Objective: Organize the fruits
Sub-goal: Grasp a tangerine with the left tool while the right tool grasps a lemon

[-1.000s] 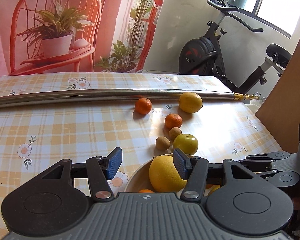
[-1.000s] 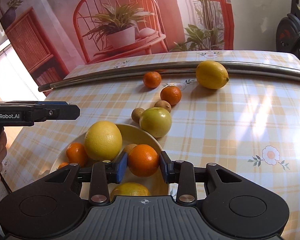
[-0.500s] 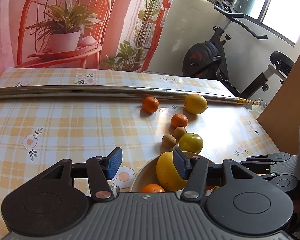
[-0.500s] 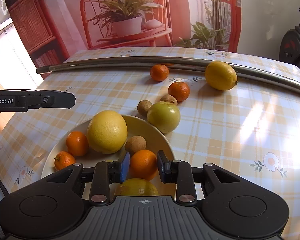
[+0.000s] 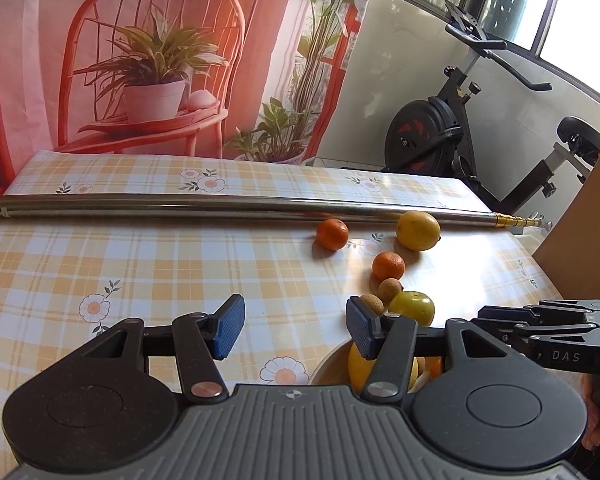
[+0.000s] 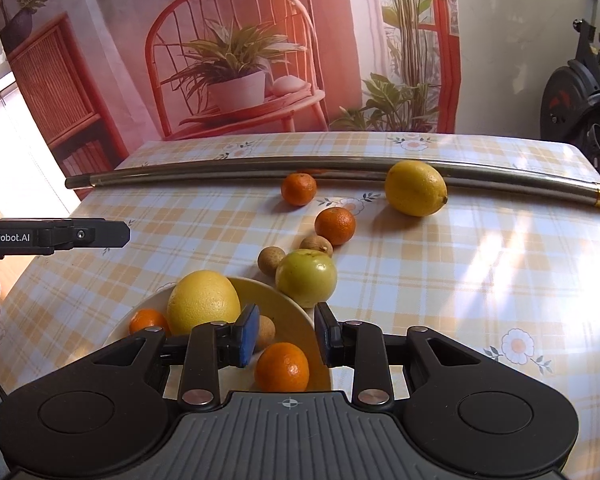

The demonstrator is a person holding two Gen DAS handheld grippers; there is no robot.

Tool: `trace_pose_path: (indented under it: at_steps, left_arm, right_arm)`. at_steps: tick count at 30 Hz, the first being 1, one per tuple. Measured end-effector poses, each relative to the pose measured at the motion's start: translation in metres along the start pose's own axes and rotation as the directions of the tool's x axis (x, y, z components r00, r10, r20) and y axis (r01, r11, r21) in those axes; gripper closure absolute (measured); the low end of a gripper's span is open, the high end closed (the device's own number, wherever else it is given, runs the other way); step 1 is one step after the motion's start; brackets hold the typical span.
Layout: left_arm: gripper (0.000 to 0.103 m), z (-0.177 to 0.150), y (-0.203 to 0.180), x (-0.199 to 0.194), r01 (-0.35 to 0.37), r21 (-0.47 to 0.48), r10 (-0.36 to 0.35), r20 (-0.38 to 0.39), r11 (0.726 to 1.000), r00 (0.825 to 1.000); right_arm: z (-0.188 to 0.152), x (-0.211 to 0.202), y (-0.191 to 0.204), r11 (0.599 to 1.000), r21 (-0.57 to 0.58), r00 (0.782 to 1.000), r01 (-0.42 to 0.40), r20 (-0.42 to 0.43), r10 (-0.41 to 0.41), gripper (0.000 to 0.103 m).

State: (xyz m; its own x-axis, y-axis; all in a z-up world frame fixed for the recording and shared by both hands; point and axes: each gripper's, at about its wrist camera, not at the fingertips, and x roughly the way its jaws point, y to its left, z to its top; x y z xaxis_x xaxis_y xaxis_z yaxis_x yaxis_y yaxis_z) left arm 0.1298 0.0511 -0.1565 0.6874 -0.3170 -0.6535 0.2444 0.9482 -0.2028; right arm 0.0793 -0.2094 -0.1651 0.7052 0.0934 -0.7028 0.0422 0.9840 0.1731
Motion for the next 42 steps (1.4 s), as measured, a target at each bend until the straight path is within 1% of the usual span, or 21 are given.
trace_pose_path:
  at_steps: [7, 13, 17, 22, 26, 33, 37, 42]
  left_arm:
    - [0.045, 0.02, 0.011, -0.002, -0.052, 0.005, 0.052, 0.032, 0.999, 0.998]
    - [0.045, 0.032, 0.014, 0.006, -0.062, -0.002, 0.062, 0.032, 0.998, 0.998]
    - [0.045, 0.035, 0.01, 0.015, -0.057, -0.001, 0.057, 0.022, 0.998, 0.998]
    - [0.045, 0.038, 0.005, 0.03, -0.033, -0.021, 0.033, 0.006, 0.999, 0.999]
    - [0.045, 0.045, -0.006, 0.047, -0.013, -0.001, 0.013, -0.006, 1.0, 1.0]
    - [0.045, 0.059, -0.03, 0.084, 0.046, 0.032, -0.045, -0.015, 0.998, 0.999]
    - [0.045, 0.061, -0.042, 0.109, 0.054, 0.067, -0.052, -0.03, 0.996, 0.998]
    - [0.045, 0.061, -0.044, 0.134, 0.045, 0.087, -0.039, -0.064, 0.995, 0.997]
  right_arm:
    - [0.013, -0.016, -0.027, 0.996, 0.072, 0.992, 0.06, 0.111, -0.068, 0.074]
    - [0.019, -0.017, -0.048, 0.987, 0.128, 0.981, 0.099, 0.153, -0.119, 0.072]
    - [0.018, -0.015, -0.055, 0.984, 0.141, 0.977, 0.113, 0.164, -0.136, 0.072]
    - [0.015, -0.011, -0.06, 0.982, 0.151, 0.975, 0.116, 0.17, -0.142, 0.072]
    - [0.014, -0.007, -0.065, 0.98, 0.164, 0.974, 0.117, 0.175, -0.145, 0.072]
    - [0.013, -0.003, -0.081, 0.971, 0.209, 0.969, 0.119, 0.187, -0.159, 0.072]
    - [0.011, 0.001, -0.089, 0.966, 0.227, 0.968, 0.125, 0.185, -0.168, 0.072]
    - [0.007, 0.007, -0.096, 0.962, 0.249, 0.971, 0.116, 0.173, -0.162, 0.072]
